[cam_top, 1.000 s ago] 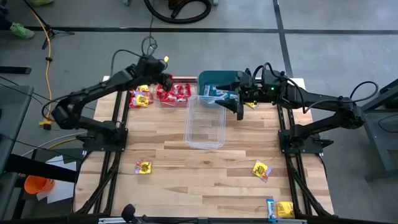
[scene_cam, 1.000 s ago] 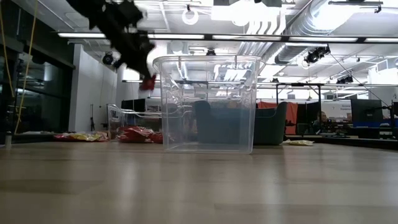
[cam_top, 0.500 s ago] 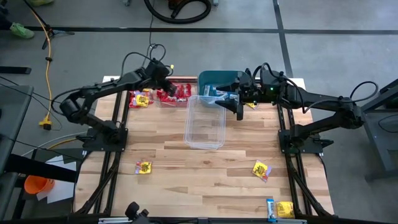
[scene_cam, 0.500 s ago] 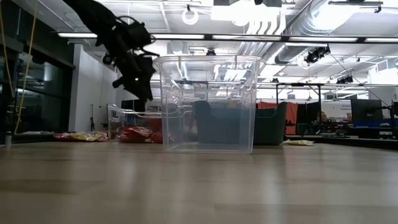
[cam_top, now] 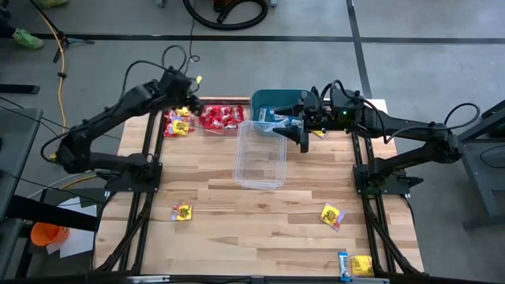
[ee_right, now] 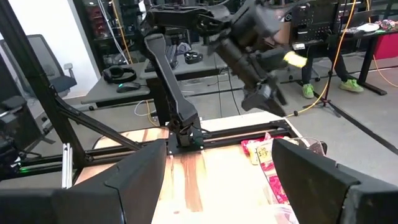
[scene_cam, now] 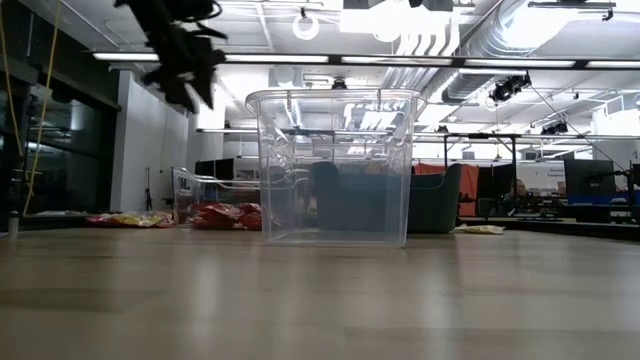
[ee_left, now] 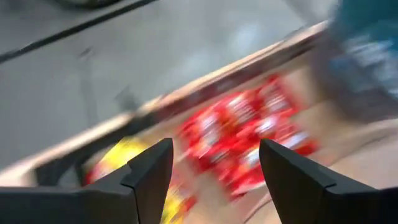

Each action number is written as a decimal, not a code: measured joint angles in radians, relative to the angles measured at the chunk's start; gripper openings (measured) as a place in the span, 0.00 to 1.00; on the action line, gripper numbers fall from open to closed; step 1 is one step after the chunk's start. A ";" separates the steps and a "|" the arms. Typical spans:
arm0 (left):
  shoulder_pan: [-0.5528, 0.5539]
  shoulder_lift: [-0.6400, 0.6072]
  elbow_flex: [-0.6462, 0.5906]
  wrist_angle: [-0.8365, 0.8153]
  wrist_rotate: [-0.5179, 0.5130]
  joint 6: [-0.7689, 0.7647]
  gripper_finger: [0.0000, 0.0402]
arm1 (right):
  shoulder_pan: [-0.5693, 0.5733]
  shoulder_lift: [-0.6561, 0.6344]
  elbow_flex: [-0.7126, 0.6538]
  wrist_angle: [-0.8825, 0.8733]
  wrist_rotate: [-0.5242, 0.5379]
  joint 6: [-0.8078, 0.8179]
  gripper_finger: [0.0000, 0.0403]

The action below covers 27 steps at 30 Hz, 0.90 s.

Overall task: Sort candy
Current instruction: Put the red candy into the transparent bin

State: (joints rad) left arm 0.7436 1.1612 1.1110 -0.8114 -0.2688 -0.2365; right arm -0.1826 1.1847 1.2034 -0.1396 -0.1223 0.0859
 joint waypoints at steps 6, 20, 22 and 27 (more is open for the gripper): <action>-0.017 -0.122 -0.186 -0.164 -0.195 -0.201 0.53 | -0.001 0.000 0.000 0.000 0.000 -0.040 0.72; -0.017 -0.095 -0.545 0.065 -0.216 -0.291 0.47 | -0.001 0.000 0.000 0.000 0.013 -0.060 0.72; -0.015 -0.073 -0.558 0.126 -0.242 -0.314 0.42 | -0.001 0.000 0.000 0.000 0.013 -0.059 0.72; -0.010 -0.025 -0.601 0.227 -0.243 -0.333 0.17 | -0.001 0.000 0.000 0.000 0.012 -0.016 0.72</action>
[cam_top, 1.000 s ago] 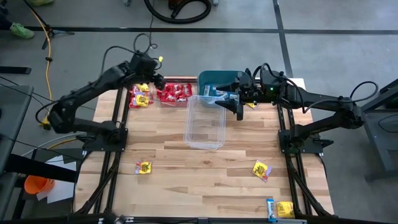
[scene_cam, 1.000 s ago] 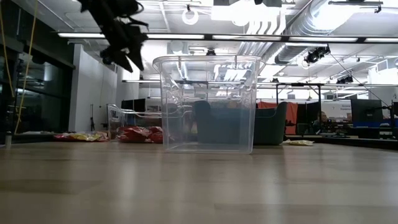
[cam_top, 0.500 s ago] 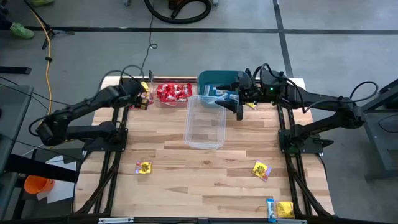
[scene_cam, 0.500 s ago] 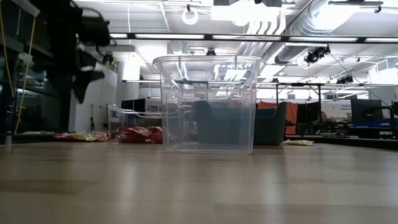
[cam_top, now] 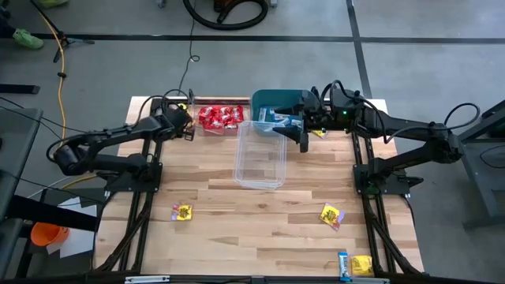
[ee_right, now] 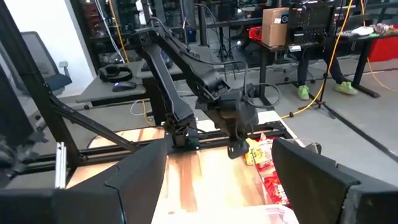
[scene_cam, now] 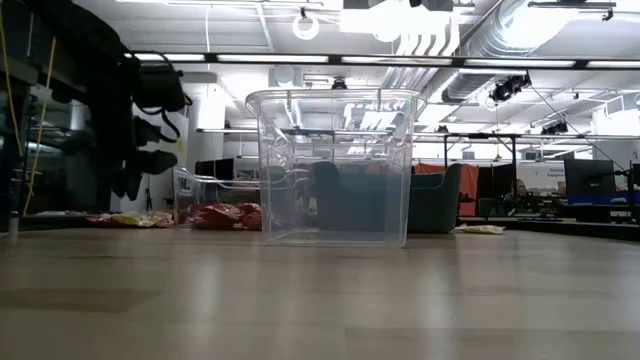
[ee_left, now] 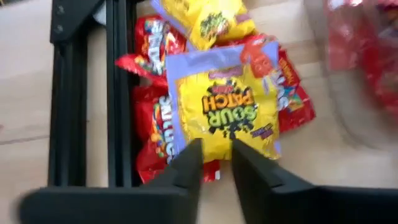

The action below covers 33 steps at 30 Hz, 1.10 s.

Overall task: Sort candy
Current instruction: Put the red candy into the transparent bin

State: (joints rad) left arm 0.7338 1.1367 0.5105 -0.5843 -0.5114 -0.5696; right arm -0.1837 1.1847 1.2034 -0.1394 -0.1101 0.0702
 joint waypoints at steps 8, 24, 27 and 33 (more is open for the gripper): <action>0.001 0.029 -0.106 0.155 -0.049 -0.113 0.01 | 0.000 0.000 0.000 0.000 -0.002 0.027 0.72; -0.101 0.027 -0.177 0.352 0.233 -0.194 0.00 | 0.000 0.000 0.000 0.000 -0.002 0.027 0.72; -0.150 0.001 -0.173 0.332 0.278 -0.250 0.00 | 0.000 0.000 0.000 0.000 -0.002 0.027 0.72; -0.132 -0.188 -0.081 0.195 0.142 -0.191 0.00 | 0.000 0.000 0.000 0.000 -0.002 0.019 0.72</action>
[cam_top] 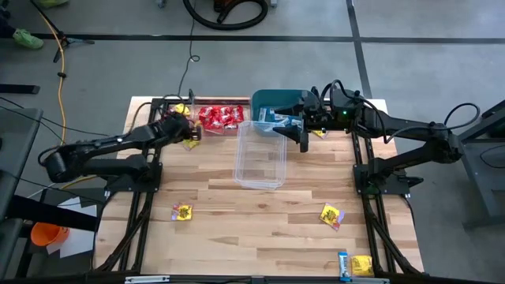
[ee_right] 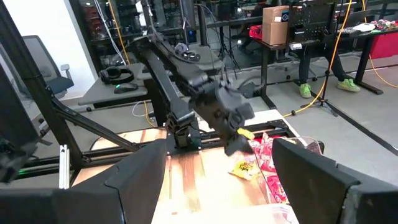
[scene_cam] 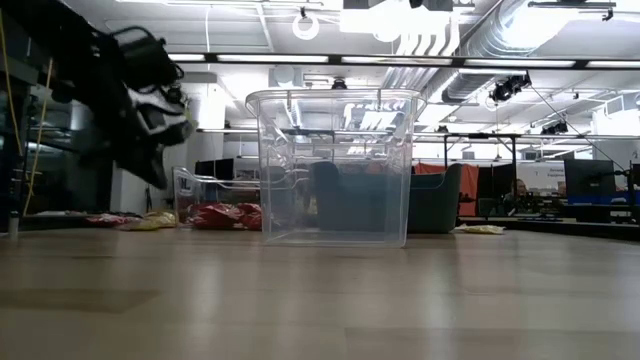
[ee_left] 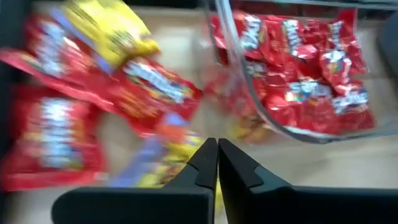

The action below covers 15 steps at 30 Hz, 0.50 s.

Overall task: Sort candy
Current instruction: Put the red candy into the transparent bin

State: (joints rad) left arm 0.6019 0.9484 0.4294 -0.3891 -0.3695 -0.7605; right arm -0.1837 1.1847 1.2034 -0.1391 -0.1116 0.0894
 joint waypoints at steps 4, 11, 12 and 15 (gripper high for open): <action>0.017 -0.105 0.062 -0.164 -0.072 0.097 0.00 | 0.000 0.000 0.000 0.000 0.000 0.002 0.72; 0.060 -0.143 0.032 -0.327 -0.097 0.137 0.05 | 0.000 0.000 0.000 -0.001 0.004 -0.049 0.72; 0.070 -0.138 0.024 -0.334 -0.091 0.134 0.07 | 0.000 0.000 0.000 -0.001 0.007 -0.054 0.72; 0.098 -0.124 0.021 -0.305 -0.083 0.138 0.17 | 0.000 0.000 0.000 -0.002 0.033 -0.057 0.72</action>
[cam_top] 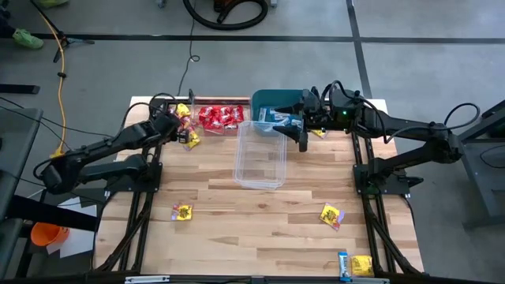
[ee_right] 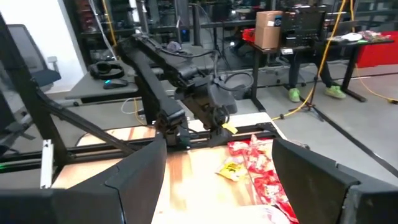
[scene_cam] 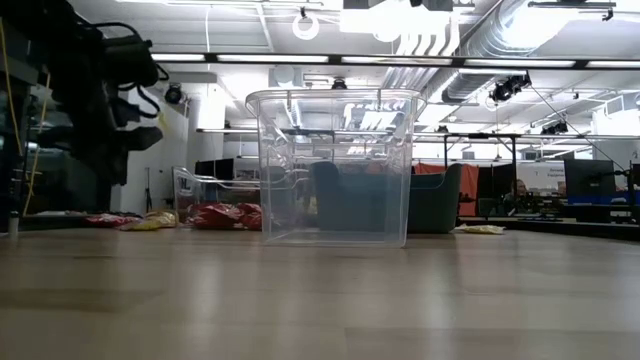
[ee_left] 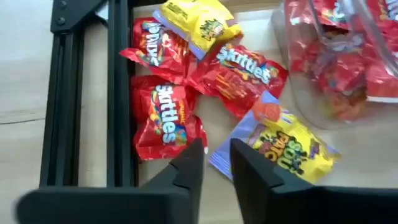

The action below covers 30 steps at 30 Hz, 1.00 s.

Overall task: Sort candy
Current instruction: Put the red candy into the transparent bin

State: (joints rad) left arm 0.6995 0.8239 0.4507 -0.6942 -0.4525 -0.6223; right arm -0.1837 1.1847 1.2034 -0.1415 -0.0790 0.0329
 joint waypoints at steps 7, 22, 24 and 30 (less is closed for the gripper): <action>0.068 0.035 0.000 0.038 0.024 -0.044 0.41 | 0.000 0.000 0.000 -0.022 0.008 0.000 0.72; 0.201 0.304 0.000 0.181 0.029 -0.109 0.58 | 0.000 0.000 0.000 -0.103 0.008 0.000 0.72; 0.213 0.342 0.000 0.208 0.038 -0.109 0.58 | 0.000 0.000 0.000 -0.103 0.008 0.000 0.72; 0.236 0.443 0.000 0.234 0.054 -0.112 0.58 | 0.000 0.000 0.000 -0.103 0.008 0.012 0.72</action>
State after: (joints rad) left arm 0.9356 1.2670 0.4503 -0.4604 -0.3982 -0.7344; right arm -0.1837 1.1847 1.2034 -0.2443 -0.0708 0.0444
